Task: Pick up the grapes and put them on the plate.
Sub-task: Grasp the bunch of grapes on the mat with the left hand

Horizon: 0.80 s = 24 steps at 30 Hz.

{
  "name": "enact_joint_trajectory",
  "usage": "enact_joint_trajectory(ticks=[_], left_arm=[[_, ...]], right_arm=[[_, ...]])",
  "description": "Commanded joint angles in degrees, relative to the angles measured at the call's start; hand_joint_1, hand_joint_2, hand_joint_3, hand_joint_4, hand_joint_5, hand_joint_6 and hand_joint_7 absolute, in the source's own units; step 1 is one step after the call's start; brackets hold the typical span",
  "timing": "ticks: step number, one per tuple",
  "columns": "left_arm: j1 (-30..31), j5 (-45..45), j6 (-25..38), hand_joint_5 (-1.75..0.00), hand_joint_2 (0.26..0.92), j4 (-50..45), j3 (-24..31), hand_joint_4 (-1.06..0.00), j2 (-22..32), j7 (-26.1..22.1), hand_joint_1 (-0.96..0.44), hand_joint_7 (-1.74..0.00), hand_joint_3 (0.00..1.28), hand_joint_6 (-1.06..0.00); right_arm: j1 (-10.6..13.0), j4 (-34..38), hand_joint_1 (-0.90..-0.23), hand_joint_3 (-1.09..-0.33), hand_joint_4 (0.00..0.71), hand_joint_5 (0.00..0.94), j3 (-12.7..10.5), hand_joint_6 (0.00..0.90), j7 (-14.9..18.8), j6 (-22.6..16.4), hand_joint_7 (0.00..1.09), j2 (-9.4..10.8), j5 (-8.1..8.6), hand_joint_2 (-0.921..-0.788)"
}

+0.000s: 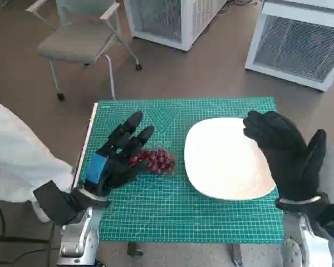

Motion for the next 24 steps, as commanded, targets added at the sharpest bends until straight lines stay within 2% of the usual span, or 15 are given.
enact_joint_trajectory(ticks=[1, 24], left_arm=[[-1.01, 0.47, -0.65, 0.0, 0.921, 0.33, 0.18, -0.37, 0.55, 0.15, -0.45, 0.0, 0.13, -0.35], [-1.16, 1.33, -2.0, 0.0, 0.921, 1.23, -0.03, -0.37, 0.59, 0.76, -0.43, 0.0, 0.13, -0.35]], right_arm=[[0.24, 1.25, -0.371, -0.623, 0.432, 0.739, 0.17, 0.209, -0.17, 0.11, 1.0, 0.19, -0.77, -0.921], [-0.05, 2.12, -0.367, -0.624, 0.431, 0.741, 0.36, 0.203, 0.28, -0.82, 1.0, -0.03, -0.69, -0.921]])
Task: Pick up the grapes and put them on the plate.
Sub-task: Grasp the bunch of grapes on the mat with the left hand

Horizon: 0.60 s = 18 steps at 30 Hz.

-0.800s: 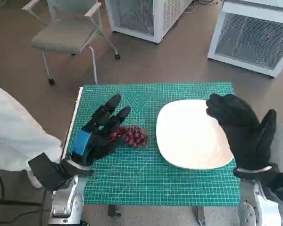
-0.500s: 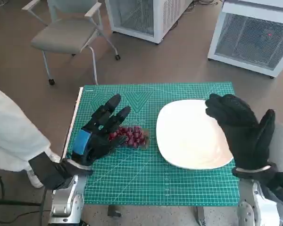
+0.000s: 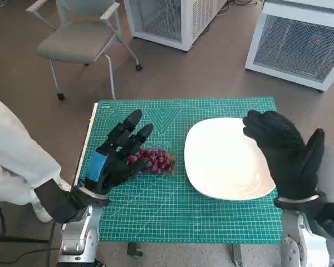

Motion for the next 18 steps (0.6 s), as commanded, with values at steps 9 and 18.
enact_joint_trajectory(ticks=[9, 18], left_arm=[[0.31, 0.48, -0.46, 0.0, 0.921, -0.95, 0.01, -0.37, 0.43, 0.24, -0.44, 0.0, 0.13, -0.35], [0.86, 0.35, -0.17, 0.0, 0.921, -1.84, -0.02, -0.37, 0.39, 0.35, -0.44, 0.0, 0.13, -0.35]], right_arm=[[0.74, 0.39, -0.369, -0.624, 0.43, 0.743, 0.43, 0.199, 0.38, 0.24, 1.0, -0.04, -0.52, -0.921], [0.85, -0.14, -0.37, -0.624, 0.429, 0.746, 0.55, 0.198, 0.3, 0.55, 1.0, -0.13, -0.44, -0.921]])
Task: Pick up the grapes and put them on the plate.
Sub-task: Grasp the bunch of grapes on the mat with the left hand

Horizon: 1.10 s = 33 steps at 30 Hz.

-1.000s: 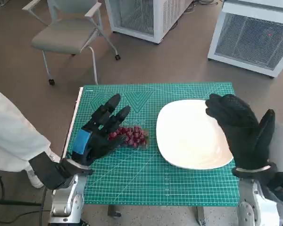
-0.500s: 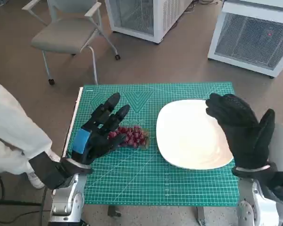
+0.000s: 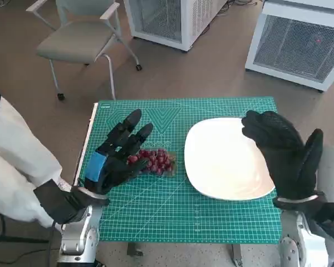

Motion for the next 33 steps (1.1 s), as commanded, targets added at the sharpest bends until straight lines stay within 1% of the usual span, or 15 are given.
enact_joint_trajectory(ticks=[1, 6, 9, 10, 11, 13, 14, 15, 16, 19, 22, 27, 33], left_arm=[[1.02, 0.29, 0.01, 0.0, 0.921, -1.94, -0.02, -0.37, 0.37, 0.34, -0.44, 0.0, 0.13, -0.35], [1.95, 0.4, 0.6, 0.0, 0.921, -3.9, -0.12, -0.37, 0.54, 0.77, -0.43, 0.0, 0.13, -0.35], [2.63, 2.27, 0.57, 0.0, 0.921, -5.64, -0.63, -0.37, 1.0, 1.94, -0.44, 0.0, 0.12, -0.35], [3.17, 6.64, 0.73, 0.0, 0.921, -7.14, -1.44, -0.36, 2.33, 3.38, -0.44, 0.0, 0.11, -0.35], [3.9, 13.34, 1.16, 0.0, 0.914, -9.3, -2.6, -0.33, 4.45, 5.42, -0.45, 0.0, 0.1, -0.33], [5.78, 33.05, 5.07, 0.0, 0.887, -16.61, -5.79, -0.24, 10.64, 9.52, -0.45, 0.0, 0.06, -0.27], [6.48, 40.77, 8.07, 0.0, 0.862, -20.22, -7.01, -0.17, 12.94, 10.13, -0.43, 0.0, 0.05, -0.22], [6.96, 46.49, 11.38, 0.0, 0.839, -23.47, -7.92, -0.13, 14.51, 9.81, -0.41, 0.0, 0.03, -0.19], [7.15, 49.21, 14.32, 0.0, 0.812, -25.78, -8.41, -0.08, 15.21, 8.81, -0.38, 0.0, 0.02, -0.16], [7.01, 49.84, 20.79, 0.0, 0.747, -29.7, -8.88, -0.03, 15.35, 5.1, -0.29, 0.0, 0.01, -0.12], [6.7, 49.34, 24.33, 0.0, 0.709, -31.65, -9.25, -0.01, 15.07, 2.66, -0.24, 0.0, 0.01, -0.11], [5.97, 51.91, 28.26, 0.0, 0.697, -33.41, -11.07, 0.0, 14.72, 0.61, -0.2, -0.01, 0.01, -0.11], [4.7, 54.96, 34.2, 0.0, 0.699, -35.36, -13.96, 0.0, 14.14, -1.87, -0.17, -0.01, 0.01, -0.12]], right_arm=[[0.91, -0.4, -0.37, -0.624, 0.429, 0.746, 0.23, 0.198, 0.15, 0.85, 1.0, -0.17, -0.42, -0.921], [1.19, -1.25, -0.37, -0.625, 0.428, 0.748, 0.37, 0.197, 0.09, 1.32, 1.0, -0.22, -0.3, -0.921], [1.25, -1.28, -0.37, -0.625, 0.427, 0.749, 0.43, 0.196, 0.16, 1.37, 1.0, -0.21, -0.31, -0.921], [1.28, -1.28, -0.37, -0.625, 0.427, 0.749, 0.45, 0.196, 0.2, 1.37, 1.01, -0.22, -0.3, -0.921], [1.3, -1.25, -0.37, -0.625, 0.426, 0.75, 0.47, 0.196, 0.24, 1.36, 1.01, -0.23, -0.29, -0.921], [1.26, -1.06, -0.37, -0.626, 0.426, 0.751, 0.49, 0.196, 0.36, 1.31, 1.01, -0.28, -0.27, -0.921], [1.26, -1.0, -0.37, -0.626, 0.426, 0.751, 0.49, 0.195, 0.41, 1.29, 1.01, -0.31, -0.25, -0.921], [1.27, -0.96, -0.37, -0.626, 0.425, 0.751, 0.49, 0.195, 0.44, 1.29, 1.01, -0.34, -0.22, -0.921], [1.28, -0.96, -0.37, -0.626, 0.425, 0.752, 0.49, 0.195, 0.46, 1.29, 1.01, -0.37, -0.2, -0.921], [1.28, -0.99, -0.37, -0.626, 0.424, 0.753, 0.52, 0.194, 0.48, 1.34, 1.01, -0.43, -0.16, -0.921], [1.3, -1.05, -0.371, -0.626, 0.424, 0.755, 0.54, 0.194, 0.48, 1.41, 1.01, -0.48, -0.14, -0.921], [1.25, -1.0, -0.371, -0.627, 0.422, 0.757, 0.43, 0.193, 0.55, 1.47, 1.01, -0.71, -0.12, -0.921], [1.3, -1.21, -0.372, -0.627, 0.421, 0.761, 0.22, 0.192, 0.6, 1.61, 1.01, -1.08, -0.07, -0.921]])
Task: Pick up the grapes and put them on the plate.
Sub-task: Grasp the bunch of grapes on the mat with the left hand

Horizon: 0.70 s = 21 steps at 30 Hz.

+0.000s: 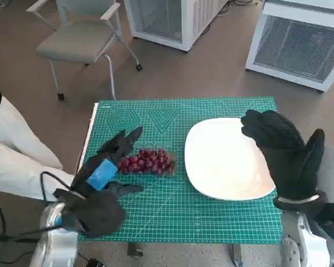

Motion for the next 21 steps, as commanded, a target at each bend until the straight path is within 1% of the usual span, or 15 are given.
enact_joint_trajectory(ticks=[1, 4, 12, 18, 21], left_arm=[[-1.0, 3.49, 5.05, 0.0, 0.699, -3.01, -3.25, 0.0, 0.26, -2.34, -0.16, -0.01, 0.01, -0.12], [-1.86, 4.75, 6.67, 0.0, 0.7, -2.97, -4.68, 0.0, 0.33, -3.06, -0.15, -0.01, 0.01, -0.13], [-4.81, 7.19, 8.48, 0.0, 0.705, -0.82, -7.86, 0.0, 0.59, -3.69, -0.13, -0.02, 0.01, -0.16], [-8.6, 9.88, 8.82, 0.0, 0.709, 4.36, -10.92, 0.0, 0.43, -3.37, -0.11, -0.02, 0.01, -0.18], [-11.41, 11.51, 9.02, 0.0, 0.71, 9.04, -12.96, -0.02, -0.07, -3.1, -0.09, -0.02, 0.01, -0.19]], right_arm=[[1.19, 0.25, -0.372, -0.627, 0.421, 0.761, -0.13, 0.191, 0.42, 1.07, 1.01, -0.51, -0.21, -0.921], [1.23, 0.23, -0.372, -0.627, 0.42, 0.762, -0.22, 0.191, 0.43, 1.05, 1.01, -0.61, -0.27, -0.921], [1.34, 0.35, -0.373, -0.627, 0.418, 0.765, -0.32, 0.19, 0.41, 0.77, 1.02, -0.6, -0.55, -0.921], [1.53, 0.24, -0.374, -0.627, 0.417, 0.767, -0.22, 0.189, 0.2, 0.49, 1.02, -0.38, -0.87, -0.921], [1.71, 0.05, -0.374, -0.628, 0.414, 0.767, -0.13, 0.189, 0.04, 0.37, 1.02, -0.27, -1.03, -0.921]])
